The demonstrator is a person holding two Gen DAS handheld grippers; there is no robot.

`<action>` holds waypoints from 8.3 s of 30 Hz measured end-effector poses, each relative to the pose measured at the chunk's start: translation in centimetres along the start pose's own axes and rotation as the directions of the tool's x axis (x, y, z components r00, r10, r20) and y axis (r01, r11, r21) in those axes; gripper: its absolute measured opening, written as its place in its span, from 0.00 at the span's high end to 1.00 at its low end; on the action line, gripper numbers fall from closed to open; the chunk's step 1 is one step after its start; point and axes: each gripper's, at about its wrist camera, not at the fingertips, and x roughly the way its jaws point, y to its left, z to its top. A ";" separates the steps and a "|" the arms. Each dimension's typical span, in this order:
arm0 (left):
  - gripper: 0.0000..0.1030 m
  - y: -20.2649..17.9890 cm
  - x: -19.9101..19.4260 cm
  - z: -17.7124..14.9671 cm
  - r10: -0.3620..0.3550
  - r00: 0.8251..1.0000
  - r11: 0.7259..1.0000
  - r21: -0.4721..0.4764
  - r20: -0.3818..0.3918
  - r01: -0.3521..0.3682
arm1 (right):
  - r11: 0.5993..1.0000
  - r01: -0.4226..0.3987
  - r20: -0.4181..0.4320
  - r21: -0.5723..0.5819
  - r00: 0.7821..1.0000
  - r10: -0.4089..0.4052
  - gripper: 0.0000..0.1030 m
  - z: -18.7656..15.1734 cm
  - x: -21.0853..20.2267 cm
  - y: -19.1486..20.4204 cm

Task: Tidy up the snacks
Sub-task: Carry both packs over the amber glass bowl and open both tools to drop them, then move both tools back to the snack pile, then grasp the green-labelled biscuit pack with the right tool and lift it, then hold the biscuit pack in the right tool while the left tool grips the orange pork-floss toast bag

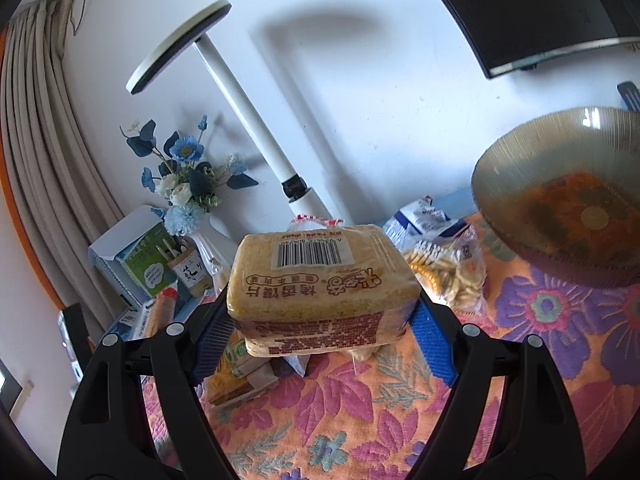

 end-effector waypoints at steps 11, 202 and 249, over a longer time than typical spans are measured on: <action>0.27 -6.7 -4.6 5.6 -0.123 0.992 0.989 0.082 0.036 0.120 | 0.997 0.064 0.029 -0.037 0.998 -0.063 0.21 5.0 -3.8 -2.6; 0.05 -10.4 4.8 -2.2 -0.025 0.930 0.999 0.014 -0.366 0.032 | 0.964 0.265 -0.329 0.011 0.911 -0.247 0.46 -3.7 3.9 -6.3; 0.05 -10.5 4.9 -2.2 -0.024 0.930 0.999 0.014 -0.366 0.031 | 0.963 0.268 -0.331 0.005 0.910 -0.251 0.46 -3.6 3.9 -6.3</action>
